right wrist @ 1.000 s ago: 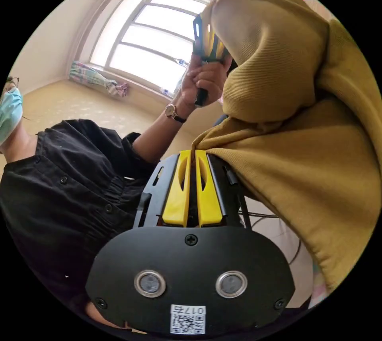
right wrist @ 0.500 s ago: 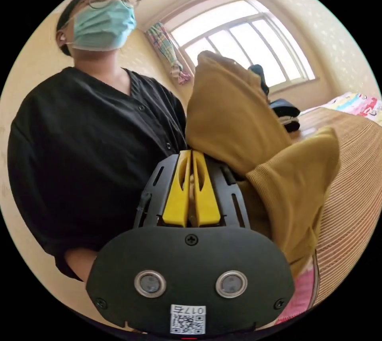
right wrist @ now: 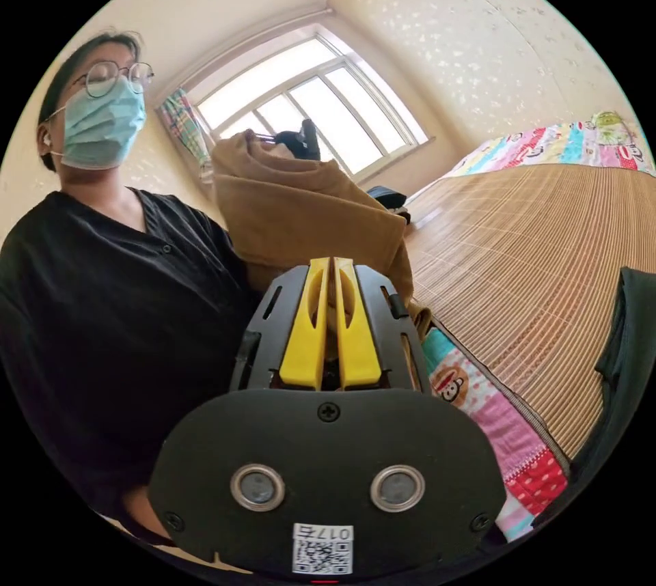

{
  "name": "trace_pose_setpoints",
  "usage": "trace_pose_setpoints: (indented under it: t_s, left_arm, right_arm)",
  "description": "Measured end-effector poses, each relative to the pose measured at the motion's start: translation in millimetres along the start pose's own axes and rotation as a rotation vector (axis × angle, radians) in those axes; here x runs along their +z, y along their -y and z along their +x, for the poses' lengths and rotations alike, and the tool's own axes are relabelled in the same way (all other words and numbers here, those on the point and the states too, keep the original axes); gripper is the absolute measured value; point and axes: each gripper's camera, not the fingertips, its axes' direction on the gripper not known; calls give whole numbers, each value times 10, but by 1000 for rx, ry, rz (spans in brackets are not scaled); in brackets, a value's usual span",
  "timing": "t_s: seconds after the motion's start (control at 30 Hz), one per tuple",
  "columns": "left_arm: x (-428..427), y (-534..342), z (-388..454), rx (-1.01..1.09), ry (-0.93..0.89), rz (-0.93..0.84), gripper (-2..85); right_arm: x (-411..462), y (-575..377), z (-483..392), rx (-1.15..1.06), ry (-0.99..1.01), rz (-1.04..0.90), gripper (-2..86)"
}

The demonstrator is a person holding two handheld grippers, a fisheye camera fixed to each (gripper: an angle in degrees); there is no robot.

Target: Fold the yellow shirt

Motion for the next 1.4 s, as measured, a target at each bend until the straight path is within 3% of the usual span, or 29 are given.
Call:
trace_pose_setpoints:
  t_s: [0.1,0.27,0.5,0.67,0.8,0.9,0.97,1.03,1.2,1.3,1.4]
  left_arm:
    - [127,-643,-117,-7,-161,206,15]
    - [-81,-1110,-62,-71,-194,392,10]
    - [-67,-1241,31,-72,-251,380,10]
    - [-79,-1385,-39,-97,-288,391,11]
    - [-95,-1528,-87,-107,-308,406,11]
    - [-144,-1632,-111,-109,-303,419,11]
    - [-180,-1699,-131,-108,-301,434,11]
    - [-196,-1780,-177,-114,-303,447,10]
    - [-180,-1893,-243,-114,-293,441,9]
    - [-201,-1947,-265,-93,-274,440,10]
    - [-218,-2023,-345,-80,-261,440,10]
  right_arm:
    - [260,66,153,61,37,-75,124]
    - [564,-57,141,-10,306,-221,139]
    - [220,-36,148,27,182,-106,136]
    - [172,117,103,14,123,-140,141]
    - [-73,107,248,-34,335,-16,121]
    - [-24,-6,552,20,334,-24,106]
    - [118,-44,704,37,461,-76,118]
    - [307,-81,860,17,717,-143,117]
    - [475,-201,1085,62,944,-91,115]
    - [435,-245,1148,83,980,-12,98]
    - [607,-253,1090,124,929,-120,80]
